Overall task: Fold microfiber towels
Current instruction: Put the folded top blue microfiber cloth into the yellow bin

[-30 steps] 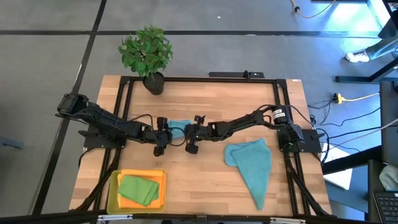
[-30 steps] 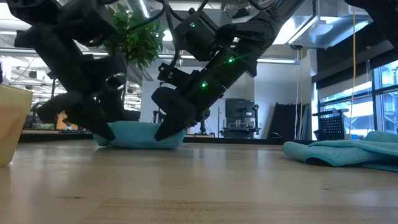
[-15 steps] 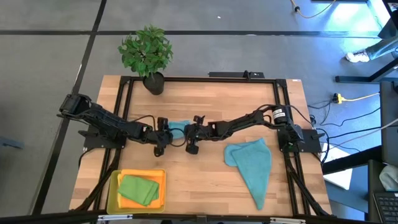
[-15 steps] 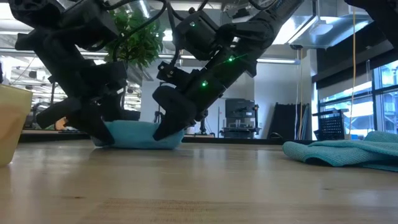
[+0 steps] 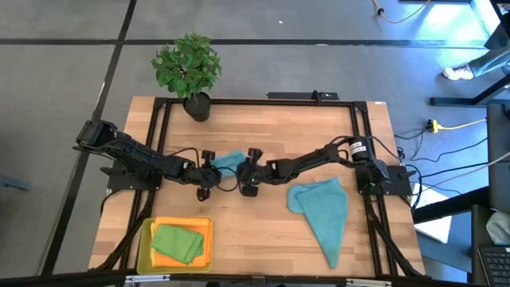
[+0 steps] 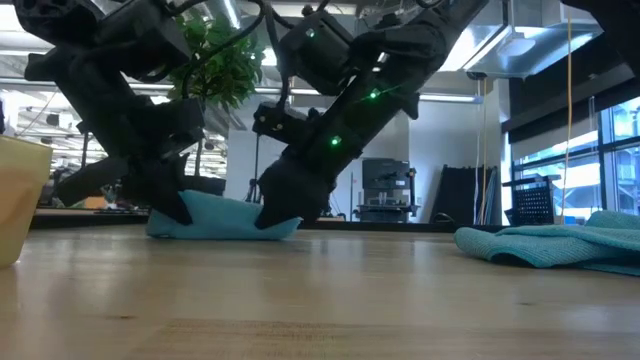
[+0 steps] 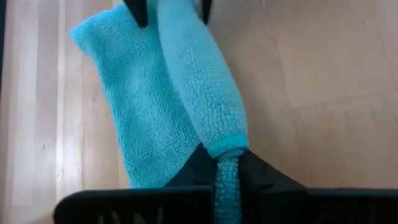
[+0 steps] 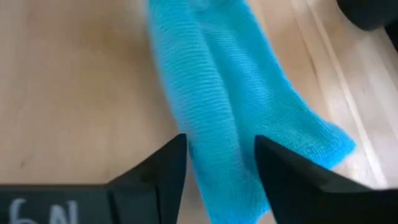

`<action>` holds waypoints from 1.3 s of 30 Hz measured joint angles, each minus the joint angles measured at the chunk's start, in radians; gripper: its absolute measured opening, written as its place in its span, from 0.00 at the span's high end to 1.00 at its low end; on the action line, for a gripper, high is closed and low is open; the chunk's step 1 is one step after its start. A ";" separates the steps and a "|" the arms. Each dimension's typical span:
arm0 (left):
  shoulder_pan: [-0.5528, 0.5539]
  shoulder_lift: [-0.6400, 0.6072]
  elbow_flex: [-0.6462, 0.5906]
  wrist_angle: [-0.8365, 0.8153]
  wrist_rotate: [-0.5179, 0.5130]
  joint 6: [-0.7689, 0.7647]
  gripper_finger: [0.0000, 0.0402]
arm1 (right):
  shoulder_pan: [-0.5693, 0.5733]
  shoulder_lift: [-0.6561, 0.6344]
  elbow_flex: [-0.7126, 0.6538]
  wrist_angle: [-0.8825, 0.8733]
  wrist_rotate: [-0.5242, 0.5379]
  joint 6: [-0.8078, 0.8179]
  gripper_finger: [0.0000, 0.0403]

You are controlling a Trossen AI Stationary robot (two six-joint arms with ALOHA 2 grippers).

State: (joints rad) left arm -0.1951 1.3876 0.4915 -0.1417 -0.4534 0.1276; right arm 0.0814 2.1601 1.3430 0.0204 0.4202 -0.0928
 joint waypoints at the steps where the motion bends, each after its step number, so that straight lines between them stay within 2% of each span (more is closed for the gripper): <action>1: 0.000 0.000 0.000 0.000 0.000 -0.001 0.98 | 0.010 0.000 0.000 -0.001 0.010 -0.018 0.52; 5: 0.000 0.000 0.000 -0.002 -0.005 -0.003 0.99 | 0.046 0.000 0.000 -0.001 0.023 -0.075 0.45; 10: 0.000 -0.012 0.000 0.001 -0.005 -0.003 0.99 | 0.072 0.000 0.000 -0.021 0.108 -0.114 0.41; 15: 0.000 -0.042 0.003 -0.004 -0.005 -0.002 1.00 | 0.060 0.000 0.000 -0.058 0.137 -0.111 0.41; 19: -0.004 -0.080 0.003 -0.010 -0.005 -0.002 1.00 | 0.059 0.000 0.000 -0.116 0.262 -0.073 0.42; 26: -0.030 -0.174 0.003 -0.026 -0.002 0.008 1.00 | 0.071 -0.028 -0.003 -0.180 0.279 -0.059 0.45; 29: -0.059 -0.239 0.026 -0.129 0.003 -0.064 1.00 | 0.096 -0.090 0.000 -0.280 0.425 0.024 0.45; 31: -0.087 -0.284 0.064 -0.191 0.002 -0.131 1.00 | 0.111 -0.135 0.000 -0.369 0.486 0.089 0.45; 34: -0.153 -0.352 0.117 -0.276 0.003 -0.191 1.00 | 0.137 -0.187 0.000 -0.472 0.546 0.182 0.45; 39: -0.268 -0.434 0.199 -0.293 0.067 -0.312 1.00 | 0.170 -0.209 0.000 -0.480 0.581 0.205 0.45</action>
State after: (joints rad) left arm -0.4627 0.9538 0.6910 -0.4346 -0.3862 -0.1844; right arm 0.2516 1.9514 1.3430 -0.4592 1.0009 0.1120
